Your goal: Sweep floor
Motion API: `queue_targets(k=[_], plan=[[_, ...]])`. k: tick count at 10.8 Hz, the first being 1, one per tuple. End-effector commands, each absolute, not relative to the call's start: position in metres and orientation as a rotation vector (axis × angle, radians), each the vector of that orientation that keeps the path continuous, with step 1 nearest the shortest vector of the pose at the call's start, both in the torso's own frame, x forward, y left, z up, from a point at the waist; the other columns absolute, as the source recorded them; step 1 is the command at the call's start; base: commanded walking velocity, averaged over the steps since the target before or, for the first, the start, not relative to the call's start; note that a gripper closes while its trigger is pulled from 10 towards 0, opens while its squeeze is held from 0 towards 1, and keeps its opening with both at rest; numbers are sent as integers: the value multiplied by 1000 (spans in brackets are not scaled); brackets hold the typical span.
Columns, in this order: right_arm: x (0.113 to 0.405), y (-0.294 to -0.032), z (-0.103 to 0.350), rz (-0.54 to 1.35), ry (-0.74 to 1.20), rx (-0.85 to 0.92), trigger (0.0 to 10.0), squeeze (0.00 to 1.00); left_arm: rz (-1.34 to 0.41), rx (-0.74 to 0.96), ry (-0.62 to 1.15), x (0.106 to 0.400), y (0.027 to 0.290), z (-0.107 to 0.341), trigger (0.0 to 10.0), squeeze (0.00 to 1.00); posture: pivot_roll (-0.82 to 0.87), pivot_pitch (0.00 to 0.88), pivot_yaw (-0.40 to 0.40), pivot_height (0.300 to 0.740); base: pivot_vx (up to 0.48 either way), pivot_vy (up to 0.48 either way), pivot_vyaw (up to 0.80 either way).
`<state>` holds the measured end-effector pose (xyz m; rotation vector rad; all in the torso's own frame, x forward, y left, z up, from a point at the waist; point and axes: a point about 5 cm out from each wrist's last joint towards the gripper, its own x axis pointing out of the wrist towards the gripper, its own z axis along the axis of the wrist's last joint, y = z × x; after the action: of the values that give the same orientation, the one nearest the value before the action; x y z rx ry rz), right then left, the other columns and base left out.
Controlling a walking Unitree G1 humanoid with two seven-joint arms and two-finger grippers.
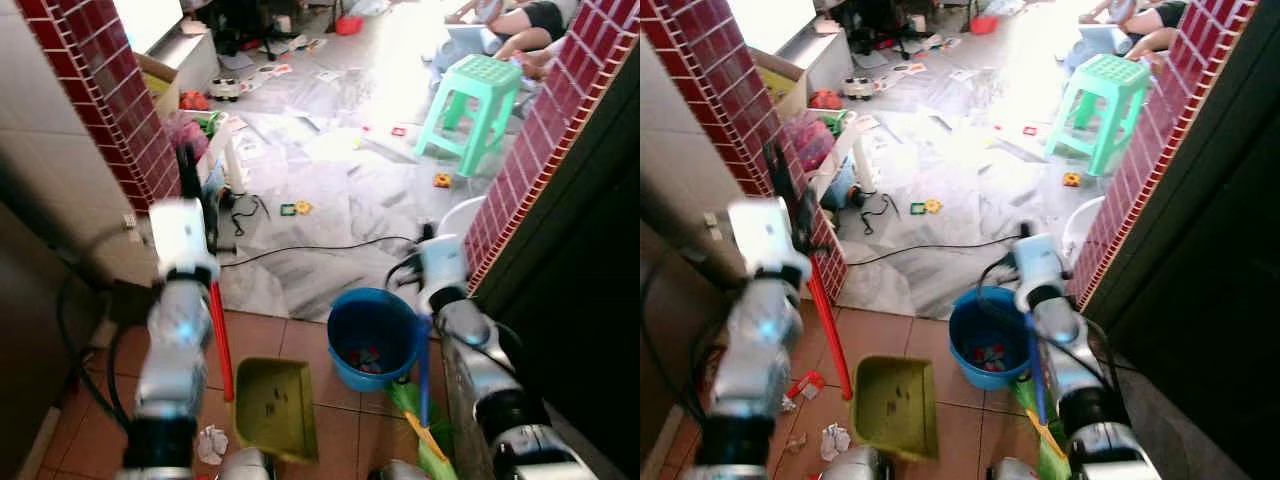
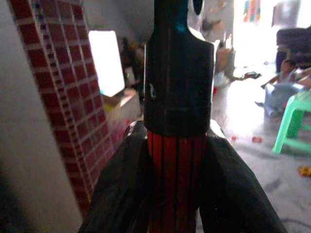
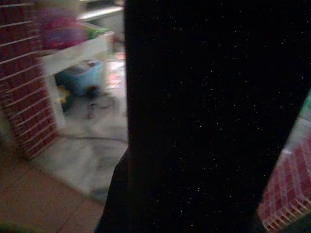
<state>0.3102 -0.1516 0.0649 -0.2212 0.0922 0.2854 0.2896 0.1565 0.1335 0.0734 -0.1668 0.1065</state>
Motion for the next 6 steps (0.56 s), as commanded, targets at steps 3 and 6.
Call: queue_targets(k=[3, 6], plan=[[295, -140, 65, 552, 131, -233, 10000, 0, 157, 120, -45, 271, 164, 97, 10000, 0, -37, 0, 52, 740, 0, 0, 0], [289, -125, 89, 662, 57, -67, 10000, 0, 182, 111, 4, 268, 168, 83, 10000, 0, -40, 0, 51, 740, 0, 0, 0]])
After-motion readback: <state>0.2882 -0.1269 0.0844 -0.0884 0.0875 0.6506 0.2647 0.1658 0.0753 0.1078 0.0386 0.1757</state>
